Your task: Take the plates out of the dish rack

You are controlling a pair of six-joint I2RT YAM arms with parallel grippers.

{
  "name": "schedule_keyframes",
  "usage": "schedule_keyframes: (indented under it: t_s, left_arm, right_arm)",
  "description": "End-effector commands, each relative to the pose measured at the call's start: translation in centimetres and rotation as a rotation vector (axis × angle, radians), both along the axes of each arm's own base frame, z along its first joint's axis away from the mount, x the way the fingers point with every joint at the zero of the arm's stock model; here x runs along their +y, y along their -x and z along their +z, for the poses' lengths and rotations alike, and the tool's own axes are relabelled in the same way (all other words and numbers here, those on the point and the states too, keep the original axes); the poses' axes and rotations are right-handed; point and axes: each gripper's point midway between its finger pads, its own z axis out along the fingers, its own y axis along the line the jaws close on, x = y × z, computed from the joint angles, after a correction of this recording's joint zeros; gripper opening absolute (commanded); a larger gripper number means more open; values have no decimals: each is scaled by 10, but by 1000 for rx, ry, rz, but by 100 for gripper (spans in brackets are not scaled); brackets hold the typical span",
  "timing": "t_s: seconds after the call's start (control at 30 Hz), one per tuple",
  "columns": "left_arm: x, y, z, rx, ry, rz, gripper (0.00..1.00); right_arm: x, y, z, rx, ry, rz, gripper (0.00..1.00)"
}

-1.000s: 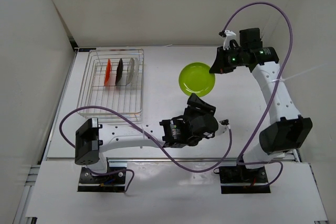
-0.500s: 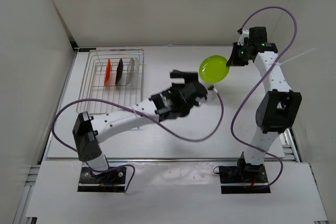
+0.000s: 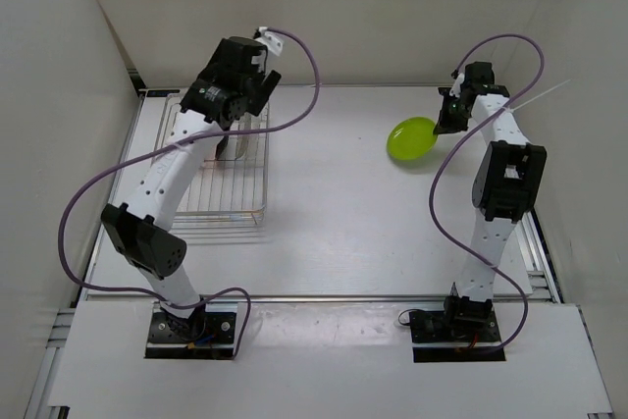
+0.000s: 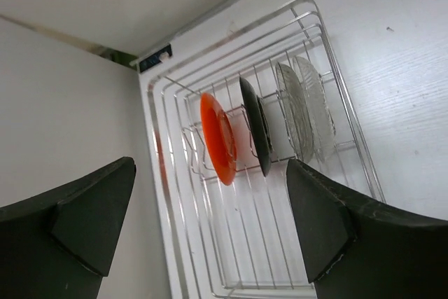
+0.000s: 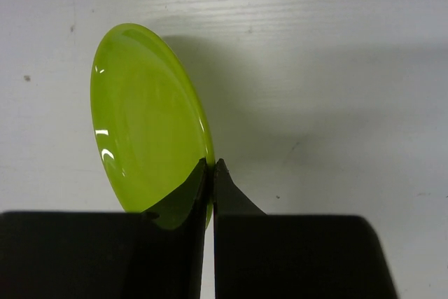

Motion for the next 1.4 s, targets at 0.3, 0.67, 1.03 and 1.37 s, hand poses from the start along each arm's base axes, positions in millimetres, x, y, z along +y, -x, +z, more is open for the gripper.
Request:
schedule_keyframes:
  t_s: [0.3,0.67,1.03,1.37]
  left_arm:
    - [20,13,-27,151,338,-47,100]
    - [47,9,-52,149,402,20,100]
    - [84,4,-44,108,569,73,100]
    - [123,-35,-92,191,641,113,93]
  right_arm:
    - [-20,-27,-29,25,81,-40,10]
    - [-22,-20,-34,54,93,-37,40]
    - [-8,13,70,-63,50,3,75]
    - [8,82,120,-106,67,138,82]
